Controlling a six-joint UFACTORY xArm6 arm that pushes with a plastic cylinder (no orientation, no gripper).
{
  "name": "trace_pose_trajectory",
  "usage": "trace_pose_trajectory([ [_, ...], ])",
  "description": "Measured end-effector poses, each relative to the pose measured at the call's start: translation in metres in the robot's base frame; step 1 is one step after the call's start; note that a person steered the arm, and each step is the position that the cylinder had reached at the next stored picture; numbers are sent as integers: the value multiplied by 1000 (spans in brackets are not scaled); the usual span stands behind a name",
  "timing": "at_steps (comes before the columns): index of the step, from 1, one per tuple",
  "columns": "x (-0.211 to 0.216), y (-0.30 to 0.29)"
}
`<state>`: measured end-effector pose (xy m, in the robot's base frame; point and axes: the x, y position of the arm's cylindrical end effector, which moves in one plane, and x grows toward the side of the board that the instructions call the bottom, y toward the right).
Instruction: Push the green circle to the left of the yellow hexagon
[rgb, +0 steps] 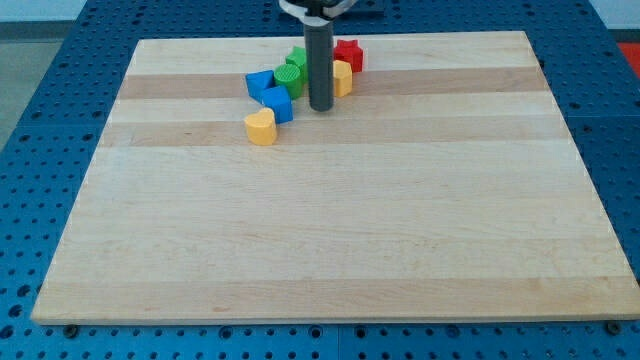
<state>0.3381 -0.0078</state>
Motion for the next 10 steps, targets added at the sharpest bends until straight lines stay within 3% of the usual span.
trace_pose_trajectory([
  [4, -25, 11],
  [8, -1, -76],
  [10, -11, -84],
])
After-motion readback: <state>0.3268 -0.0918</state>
